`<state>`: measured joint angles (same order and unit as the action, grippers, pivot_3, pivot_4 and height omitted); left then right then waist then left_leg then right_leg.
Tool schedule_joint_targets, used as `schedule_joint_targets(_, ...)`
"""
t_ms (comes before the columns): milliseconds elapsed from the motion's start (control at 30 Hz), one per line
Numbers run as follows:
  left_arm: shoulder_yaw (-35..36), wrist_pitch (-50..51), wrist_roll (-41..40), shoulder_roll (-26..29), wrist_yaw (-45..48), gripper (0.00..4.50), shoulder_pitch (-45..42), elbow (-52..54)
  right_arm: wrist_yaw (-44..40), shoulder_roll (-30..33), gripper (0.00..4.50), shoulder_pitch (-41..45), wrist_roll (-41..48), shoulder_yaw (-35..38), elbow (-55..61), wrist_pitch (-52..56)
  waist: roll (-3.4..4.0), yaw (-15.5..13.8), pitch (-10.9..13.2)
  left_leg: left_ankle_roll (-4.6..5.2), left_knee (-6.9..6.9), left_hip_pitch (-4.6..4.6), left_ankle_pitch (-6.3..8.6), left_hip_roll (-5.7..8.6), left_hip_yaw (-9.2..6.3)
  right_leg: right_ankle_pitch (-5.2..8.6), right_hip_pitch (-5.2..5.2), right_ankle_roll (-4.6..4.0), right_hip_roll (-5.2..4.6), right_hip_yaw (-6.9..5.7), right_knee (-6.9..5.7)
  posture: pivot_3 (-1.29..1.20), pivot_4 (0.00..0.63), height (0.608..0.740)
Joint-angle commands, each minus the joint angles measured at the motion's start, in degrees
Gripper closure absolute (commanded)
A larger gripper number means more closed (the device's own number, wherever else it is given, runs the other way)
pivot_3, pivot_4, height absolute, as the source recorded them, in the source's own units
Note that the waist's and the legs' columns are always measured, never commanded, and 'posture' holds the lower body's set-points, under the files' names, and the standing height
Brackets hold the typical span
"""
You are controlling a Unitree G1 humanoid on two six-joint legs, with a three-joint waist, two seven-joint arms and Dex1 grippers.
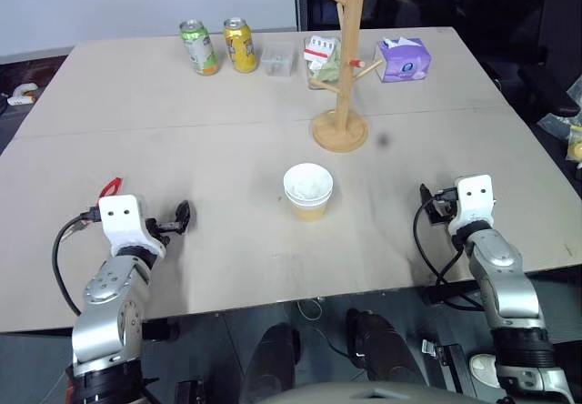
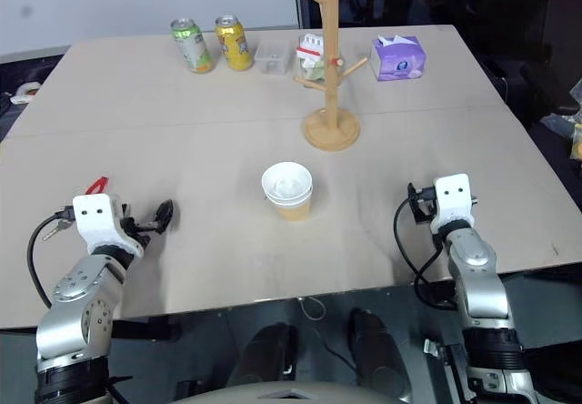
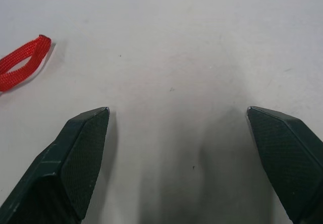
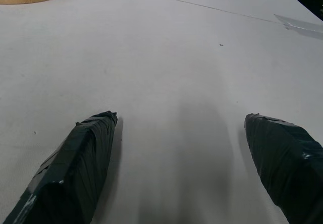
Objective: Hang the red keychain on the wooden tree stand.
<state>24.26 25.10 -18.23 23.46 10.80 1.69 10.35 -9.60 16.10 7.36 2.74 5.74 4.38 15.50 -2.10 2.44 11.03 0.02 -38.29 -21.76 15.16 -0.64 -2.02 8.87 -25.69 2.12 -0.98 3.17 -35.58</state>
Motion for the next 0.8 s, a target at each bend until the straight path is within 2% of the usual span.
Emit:
schedule_joint_targets(33, 1.0, 2.4, -3.0, 4.9, 5.7, 0.0, -0.1, 4.3, -8.8, 4.9, 0.15, 3.2, 2.6, -1.5, 3.0, 0.6, 0.0, 0.0, 0.0, 0.0, 0.0, 0.0, 0.0, 0.0, 0.0, 0.0, 0.0, 0.0, 0.0, 0.0, 0.0, 0.0, 0.15, 0.74)
schedule_joint_targets(67, 1.1, 4.9, -6.1, 9.4, 11.5, 0.0, -0.7, 6.0, -17.5, 9.2, 0.15, 5.9, 5.4, -3.5, 4.7, 2.2, 0.0, 0.0, 0.0, 0.0, 0.0, 0.0, 0.0, 0.0, 0.0, 0.0, 0.0, 0.0, 0.0, 0.0, 0.0, 0.0, 0.15, 0.74)
schedule_joint_targets(133, 1.2, 8.2, -10.2, 16.1, 19.4, 0.0, -1.9, 8.2, -29.7, 15.6, 0.15, 10.2, 9.7, -6.4, 6.6, 4.5, -0.05, 0.5, 0.3, 0.01, -0.05, -0.07, 0.0, -0.01, 0.04, -0.01, -0.11, 0.01, 0.02, 0.03, -0.04, 0.0, 0.15, 0.74)
schedule_joint_targets(233, 2.5, 13.2, -17.4, 22.8, 26.5, 0.0, -4.0, 10.3, -41.5, 21.7, 0.15, 17.0, 14.5, -9.3, 6.7, 8.1, 0.07, 0.7, 0.2, 0.01, -0.01, 0.03, 0.0, -0.05, -0.03, 0.01, -0.04, -0.01, 0.01, -0.08, -0.04, 0.0, 0.15, 0.74)
schedule_joint_targets(367, 4.1, 18.9, -25.1, 30.1, 35.0, 0.0, -6.1, 12.6, -53.6, 25.7, 0.15, 26.3, 18.8, -13.5, 7.2, 12.3, 0.05, 1.0, 0.2, 0.05, 0.18, -0.02, 0.03, -0.06, -0.1, 0.1, -0.07, -0.05, 0.03, -0.15, 0.07, 0.0, 0.15, 0.74)
schedule_joint_targets(433, 4.5, 21.1, -27.9, 33.4, 38.5, 0.0, -6.7, 13.5, -57.8, 26.0, 0.15, 30.1, 20.1, -15.9, 7.8, 13.6, 0.04, 1.1, 0.3, 0.06, 0.17, -0.1, 0.04, -0.06, -0.09, 0.12, -0.14, -0.04, 0.02, -0.15, 0.09, 0.0, 0.15, 0.74)
schedule_joint_targets(567, 4.2, 22.3, -29.0, 39.0, 43.8, 0.0, -7.5, 14.7, -62.5, 22.4, 0.15, 36.0, 20.5, -21.4, 9.3, 13.4, -0.01, 1.5, 0.3, 0.06, 0.14, -0.19, 0.04, -0.06, -0.07, 0.11, -0.25, -0.04, 0.0, -0.15, 0.12, 0.0, 0.15, 0.74)
schedule_joint_targets(800, 3.8, 23.9, -31.2, 39.7, 43.2, 0.0, -9.6, 17.7, -63.3, 15.9, 0.15, 41.3, 17.4, -27.7, 8.7, 11.8, 0.05, 1.4, 0.4, 0.05, 0.11, -0.15, 0.04, -0.06, -0.08, 0.11, -0.26, -0.04, 0.0, -0.15, -0.02, 0.0, 0.15, 0.74)
